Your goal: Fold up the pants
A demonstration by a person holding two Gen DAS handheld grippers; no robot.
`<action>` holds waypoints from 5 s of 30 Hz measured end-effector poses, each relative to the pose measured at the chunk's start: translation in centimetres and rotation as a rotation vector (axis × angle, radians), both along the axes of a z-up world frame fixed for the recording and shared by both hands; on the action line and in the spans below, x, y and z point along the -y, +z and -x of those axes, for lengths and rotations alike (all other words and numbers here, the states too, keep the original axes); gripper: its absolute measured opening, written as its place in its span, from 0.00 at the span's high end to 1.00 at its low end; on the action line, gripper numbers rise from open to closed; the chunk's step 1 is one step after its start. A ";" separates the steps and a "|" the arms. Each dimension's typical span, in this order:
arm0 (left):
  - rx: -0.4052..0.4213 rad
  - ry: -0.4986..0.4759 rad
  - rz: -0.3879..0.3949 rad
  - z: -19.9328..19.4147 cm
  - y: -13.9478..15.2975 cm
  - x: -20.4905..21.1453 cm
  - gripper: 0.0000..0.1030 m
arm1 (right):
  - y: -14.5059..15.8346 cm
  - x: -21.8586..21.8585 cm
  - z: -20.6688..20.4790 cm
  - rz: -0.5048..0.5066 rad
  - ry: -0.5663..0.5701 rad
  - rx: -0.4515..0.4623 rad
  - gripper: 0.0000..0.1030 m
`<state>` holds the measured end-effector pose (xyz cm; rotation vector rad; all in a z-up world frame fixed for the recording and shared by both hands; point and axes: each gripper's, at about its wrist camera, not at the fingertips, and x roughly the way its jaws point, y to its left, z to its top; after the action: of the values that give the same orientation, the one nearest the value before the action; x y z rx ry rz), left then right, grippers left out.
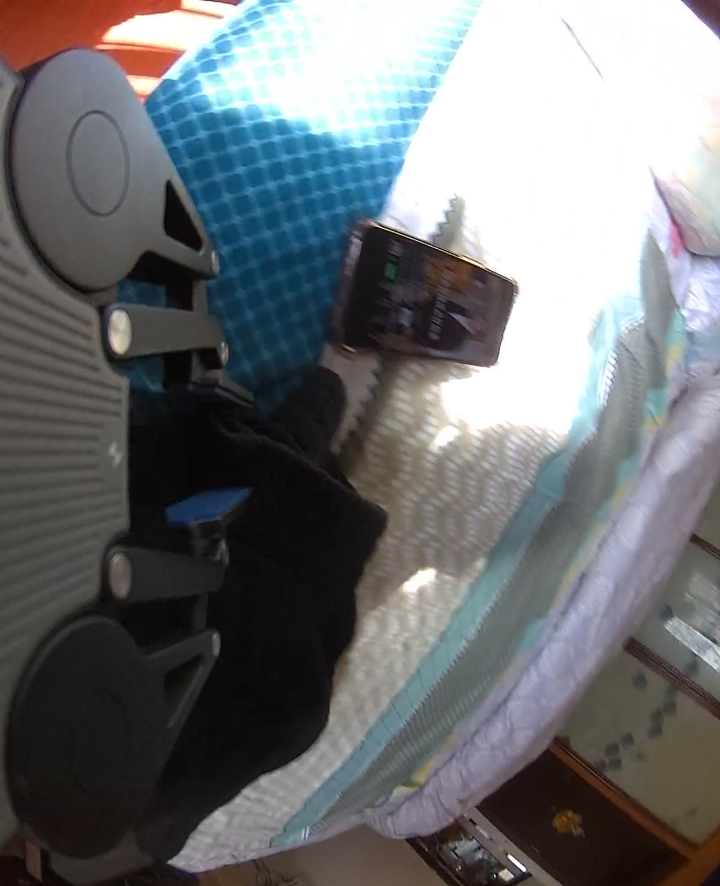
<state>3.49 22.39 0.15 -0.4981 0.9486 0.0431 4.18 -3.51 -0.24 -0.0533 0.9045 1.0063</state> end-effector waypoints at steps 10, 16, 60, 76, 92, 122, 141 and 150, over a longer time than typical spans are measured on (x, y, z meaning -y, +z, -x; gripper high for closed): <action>0.083 0.004 0.093 -2.3 -0.8 -1.7 0.01 | 8.9 0.1 -8.3 -0.199 -0.024 0.008 0.59; 0.053 -0.029 0.144 -3.0 -3.2 -0.7 0.00 | 2.9 -6.1 -15.3 -0.084 0.010 -0.302 0.35; 0.111 0.079 0.360 -6.1 -5.4 -3.6 0.07 | -0.1 -8.1 -13.4 0.086 -0.041 -0.033 0.71; 0.093 0.093 -0.295 -2.2 -3.0 4.8 0.73 | -2.6 -11.9 -12.5 -0.031 -0.079 -0.011 0.47; 0.286 0.023 -0.259 0.7 4.9 7.1 0.50 | -2.5 17.8 -4.6 -0.129 -0.686 -0.112 0.61; -0.006 -0.288 -0.391 -7.2 -3.3 23.4 0.45 | -6.9 53.9 2.4 -0.293 -1.595 0.093 0.58; 0.168 -0.324 -0.261 1.3 0.2 18.1 0.44 | -0.1 29.5 0.3 0.114 -0.867 0.393 0.83; 0.154 -0.294 -0.202 3.1 -0.1 15.1 0.44 | -1.8 23.3 2.7 0.278 -0.644 0.352 0.42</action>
<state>0.40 7.32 0.01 -0.1694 0.8476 -0.1616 1.45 -26.78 -2.04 -0.1575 0.6618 0.2546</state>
